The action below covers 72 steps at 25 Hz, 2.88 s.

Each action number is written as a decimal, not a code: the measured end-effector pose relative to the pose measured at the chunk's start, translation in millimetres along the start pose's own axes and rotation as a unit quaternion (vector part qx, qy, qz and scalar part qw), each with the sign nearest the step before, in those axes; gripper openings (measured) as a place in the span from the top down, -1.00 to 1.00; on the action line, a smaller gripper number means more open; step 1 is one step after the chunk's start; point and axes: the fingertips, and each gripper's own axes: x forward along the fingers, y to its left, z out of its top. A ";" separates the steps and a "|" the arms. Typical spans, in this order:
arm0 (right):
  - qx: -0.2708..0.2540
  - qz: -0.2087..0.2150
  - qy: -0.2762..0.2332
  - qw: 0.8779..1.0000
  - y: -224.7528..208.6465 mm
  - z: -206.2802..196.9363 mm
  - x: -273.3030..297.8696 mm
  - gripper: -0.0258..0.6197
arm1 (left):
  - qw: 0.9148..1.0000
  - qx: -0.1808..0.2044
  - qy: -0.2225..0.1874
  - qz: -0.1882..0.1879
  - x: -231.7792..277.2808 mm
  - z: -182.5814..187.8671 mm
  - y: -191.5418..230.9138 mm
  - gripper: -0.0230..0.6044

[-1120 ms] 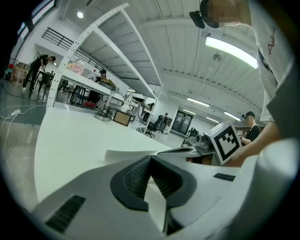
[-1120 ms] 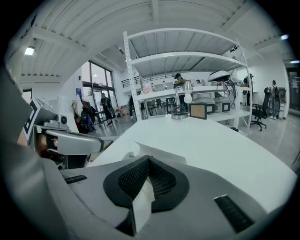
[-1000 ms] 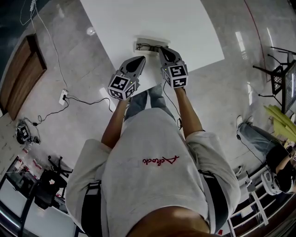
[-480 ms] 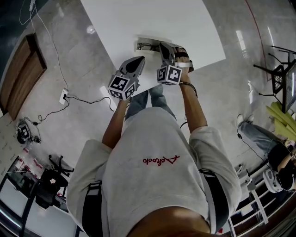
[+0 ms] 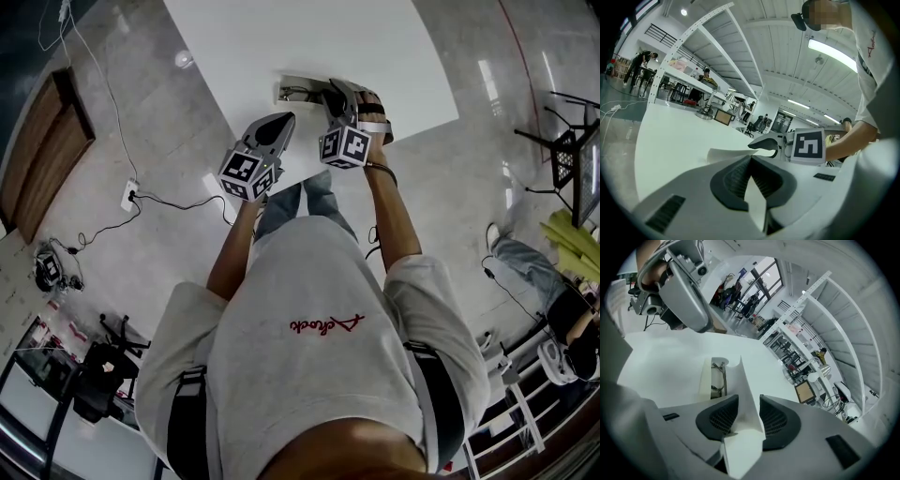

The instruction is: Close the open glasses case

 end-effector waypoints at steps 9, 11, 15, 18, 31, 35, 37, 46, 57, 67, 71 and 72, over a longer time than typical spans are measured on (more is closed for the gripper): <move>-0.012 -0.006 0.015 1.000 -8.2 -7.3 9.0 0.76 | 1.000 -0.002 -0.001 0.005 -3.7 -2.5 3.7 0.84; -0.014 -0.003 0.014 1.000 -7.7 -7.0 7.8 0.77 | 1.000 -0.001 -0.001 0.005 -4.3 -3.1 3.3 0.84; -0.012 0.001 0.015 1.000 -4.8 -7.4 5.9 0.77 | 1.000 0.000 -0.001 0.004 -2.6 -1.7 2.2 0.84; -0.011 0.003 0.013 1.000 -0.8 -5.3 3.1 0.78 | 1.000 0.002 -0.002 0.003 -2.2 0.2 1.8 0.84; 0.007 0.031 0.011 0.999 32.3 -4.1 -13.4 0.75 | 1.000 0.004 -0.003 -0.008 8.2 4.4 -7.2 0.84; 0.005 0.034 0.011 0.999 41.7 -5.8 -17.1 0.73 | 1.000 0.004 0.000 -0.007 7.3 1.8 -9.5 0.84; 0.004 0.037 0.012 0.999 44.0 -6.1 -17.3 0.73 | 1.000 0.003 0.000 -0.006 6.8 1.5 -8.7 0.84; 0.005 0.071 0.023 0.997 70.6 -14.3 -16.9 0.69 | 1.000 0.001 0.000 -0.005 8.5 -0.3 -9.6 0.84; 0.008 0.070 0.018 0.997 70.3 -12.6 -15.8 0.71 | 1.000 0.003 0.000 -0.007 10.6 1.2 -9.1 0.84; 0.025 0.037 0.001 0.999 50.6 4.0 -25.1 0.85 | 1.000 0.012 -0.006 -0.012 8.3 11.9 -12.7 0.84; 0.037 0.027 -0.004 0.999 41.8 8.5 -29.4 0.85 | 1.000 0.019 -0.010 -0.016 8.6 17.1 -16.7 0.84; 0.042 0.025 -0.006 0.999 39.9 9.6 -30.5 0.85 | 1.000 0.021 -0.010 -0.017 8.7 18.1 -17.3 0.84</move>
